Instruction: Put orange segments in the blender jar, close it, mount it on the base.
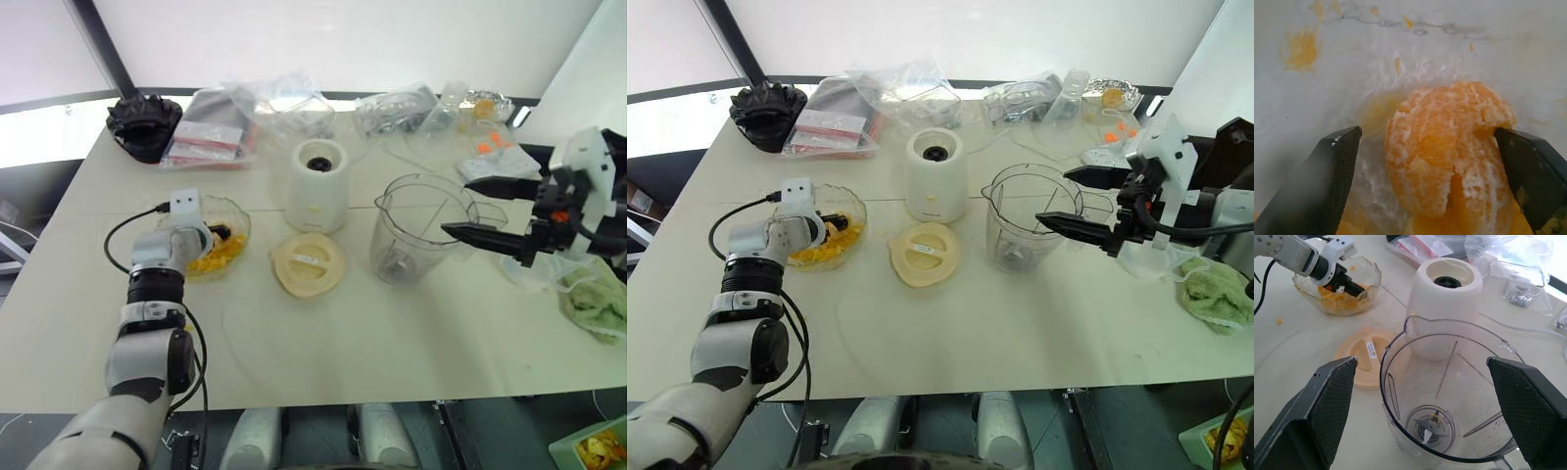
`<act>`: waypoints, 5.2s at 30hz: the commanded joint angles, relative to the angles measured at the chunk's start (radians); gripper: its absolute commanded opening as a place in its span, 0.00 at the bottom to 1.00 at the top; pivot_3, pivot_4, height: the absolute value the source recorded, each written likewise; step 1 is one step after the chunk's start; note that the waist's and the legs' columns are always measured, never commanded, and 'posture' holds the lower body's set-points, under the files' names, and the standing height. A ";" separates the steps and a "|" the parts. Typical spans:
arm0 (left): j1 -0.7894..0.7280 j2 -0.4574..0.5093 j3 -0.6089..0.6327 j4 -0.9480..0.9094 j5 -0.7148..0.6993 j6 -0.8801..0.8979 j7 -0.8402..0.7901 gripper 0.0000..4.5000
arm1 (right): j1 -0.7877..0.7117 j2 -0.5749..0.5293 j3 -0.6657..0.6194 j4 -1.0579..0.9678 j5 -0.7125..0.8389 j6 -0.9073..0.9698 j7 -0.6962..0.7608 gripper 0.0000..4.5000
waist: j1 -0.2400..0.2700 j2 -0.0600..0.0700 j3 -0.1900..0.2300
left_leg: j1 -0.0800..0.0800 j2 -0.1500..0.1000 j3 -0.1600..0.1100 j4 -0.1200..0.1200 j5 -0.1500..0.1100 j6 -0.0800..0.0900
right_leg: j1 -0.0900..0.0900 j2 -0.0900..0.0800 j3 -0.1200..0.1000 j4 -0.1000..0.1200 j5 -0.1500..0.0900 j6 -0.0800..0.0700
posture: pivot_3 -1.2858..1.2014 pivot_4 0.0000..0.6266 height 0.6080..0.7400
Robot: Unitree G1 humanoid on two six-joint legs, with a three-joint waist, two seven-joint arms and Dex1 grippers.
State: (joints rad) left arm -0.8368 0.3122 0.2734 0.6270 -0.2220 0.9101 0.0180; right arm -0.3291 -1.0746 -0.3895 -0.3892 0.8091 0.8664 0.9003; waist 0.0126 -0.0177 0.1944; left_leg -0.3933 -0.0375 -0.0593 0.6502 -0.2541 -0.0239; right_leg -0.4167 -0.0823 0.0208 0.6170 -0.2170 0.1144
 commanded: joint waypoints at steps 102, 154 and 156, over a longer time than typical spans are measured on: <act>-0.003 0.078 -0.155 0.079 0.035 -0.083 -0.220 0.99 | -0.030 0.019 0.032 0.014 -0.065 -0.098 0.002 1.00 | 0.000 -0.001 0.000 | 0.001 0.000 0.000 0.001 0.000 -0.001 | 0.002 0.000 -0.001 -0.001 0.000 0.000 | 0.52 0.24 1.00; 0.137 0.031 0.019 -0.249 -0.055 -0.001 -0.221 0.01 | -0.088 0.030 0.088 0.039 -0.091 -0.104 0.014 1.00 | -0.001 0.000 0.000 | 0.001 0.001 -0.001 0.000 0.000 -0.001 | 0.001 -0.001 0.000 -0.001 0.000 0.000 | 0.52 0.24 1.00; 0.166 0.017 0.064 -0.324 -0.098 -0.020 -0.235 0.01 | -0.088 0.026 0.086 0.041 -0.092 -0.104 0.017 1.00 | -0.002 0.000 0.000 | 0.001 0.001 -0.001 0.000 0.000 -0.001 | 0.001 -0.001 0.000 -0.001 0.000 0.000 | 0.52 0.24 1.00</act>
State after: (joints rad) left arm -0.6720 0.3281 0.2883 0.3925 -0.2721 0.9214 -0.2024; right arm -0.3982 -1.0407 -0.2876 -0.3444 0.7198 0.7766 0.9119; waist 0.0110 -0.0181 0.1946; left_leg -0.3934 -0.0356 -0.0606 0.6501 -0.2537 -0.0248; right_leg -0.4166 -0.0840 0.0208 0.6162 -0.2167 0.1146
